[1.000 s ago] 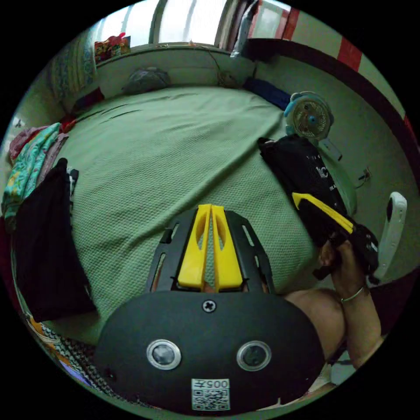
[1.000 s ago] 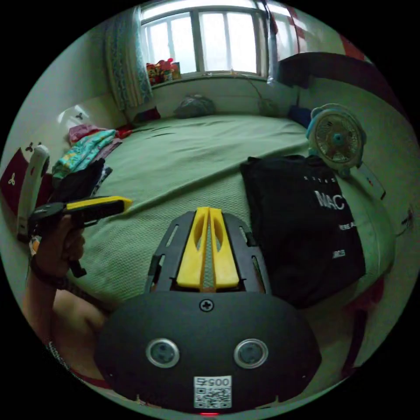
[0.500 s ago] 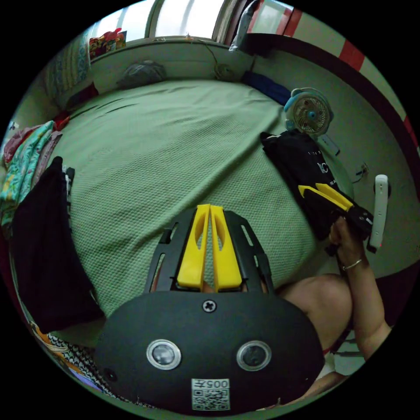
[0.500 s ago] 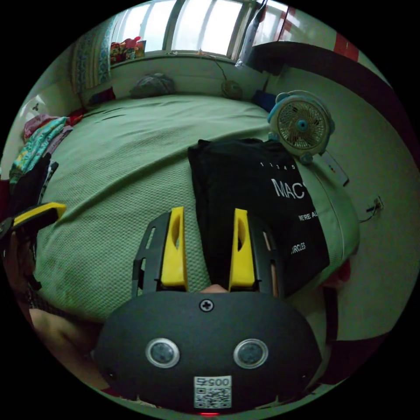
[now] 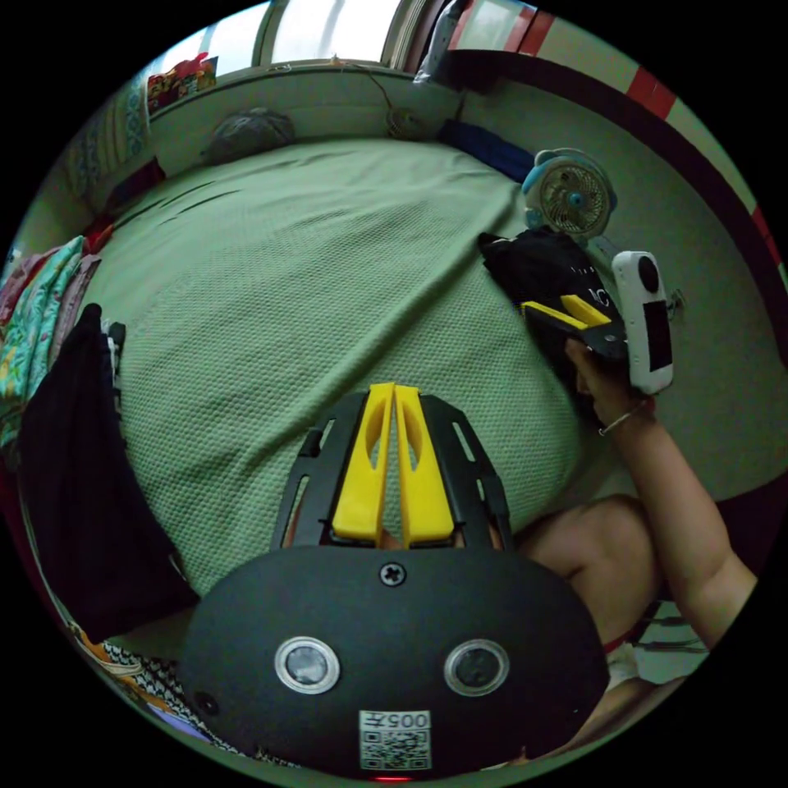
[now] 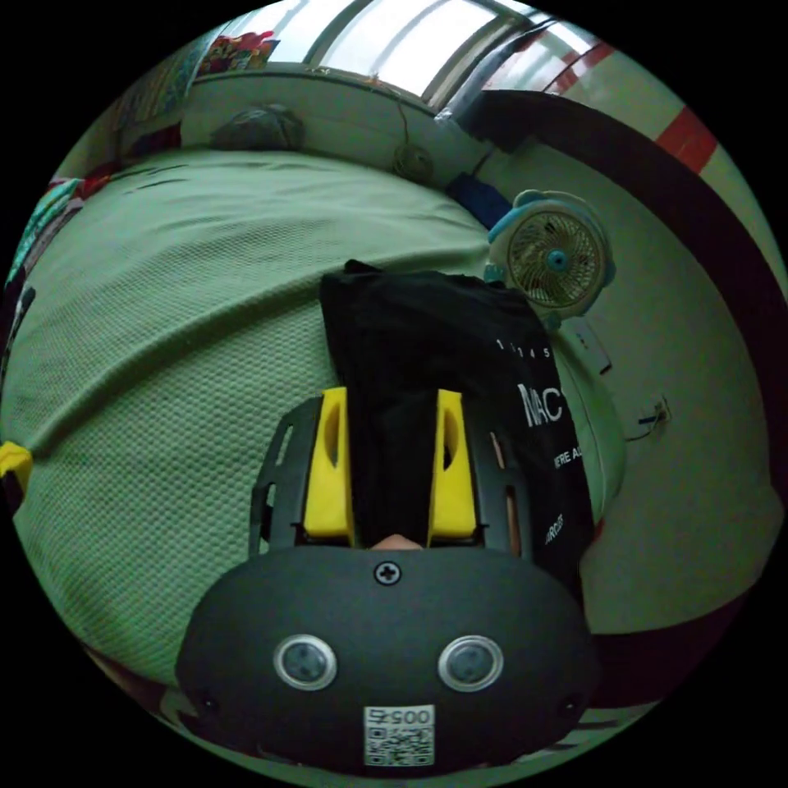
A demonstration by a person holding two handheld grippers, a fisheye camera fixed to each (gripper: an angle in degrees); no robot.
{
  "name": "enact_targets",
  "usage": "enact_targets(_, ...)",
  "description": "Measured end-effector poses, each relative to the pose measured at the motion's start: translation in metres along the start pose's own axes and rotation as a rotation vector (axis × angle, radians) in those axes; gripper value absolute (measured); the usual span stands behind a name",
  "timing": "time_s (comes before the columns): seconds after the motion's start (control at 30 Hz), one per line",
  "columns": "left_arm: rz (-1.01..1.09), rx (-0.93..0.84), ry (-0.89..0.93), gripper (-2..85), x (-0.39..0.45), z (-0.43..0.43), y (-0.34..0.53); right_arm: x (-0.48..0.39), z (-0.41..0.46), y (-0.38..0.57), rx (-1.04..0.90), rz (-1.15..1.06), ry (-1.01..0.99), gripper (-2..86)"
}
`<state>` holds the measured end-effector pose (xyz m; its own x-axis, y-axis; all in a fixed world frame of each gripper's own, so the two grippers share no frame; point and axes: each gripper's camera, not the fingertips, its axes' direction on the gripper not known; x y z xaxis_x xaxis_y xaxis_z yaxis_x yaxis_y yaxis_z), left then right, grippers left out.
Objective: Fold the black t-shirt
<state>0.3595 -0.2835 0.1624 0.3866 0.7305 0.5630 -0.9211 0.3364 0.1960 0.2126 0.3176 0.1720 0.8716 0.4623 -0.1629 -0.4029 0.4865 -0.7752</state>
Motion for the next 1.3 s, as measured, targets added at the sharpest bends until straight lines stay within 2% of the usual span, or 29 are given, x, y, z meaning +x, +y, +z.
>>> enact_targets(0.27,-0.046,0.022,0.066,-0.7,-0.005,0.021,-0.028,0.069,-0.005,-0.002,0.004,0.177,-0.28,0.9)
enact_targets(0.47,-0.024,0.015,0.066,-0.7,0.0,0.038,-0.047,0.075,-0.01,-0.002,0.03,0.14,-0.223,0.3)
enact_targets(1.3,-0.03,0.0,0.077,-0.7,-0.038,0.063,-0.077,0.1,-0.058,-0.011,0.139,0.227,-0.362,-0.3)
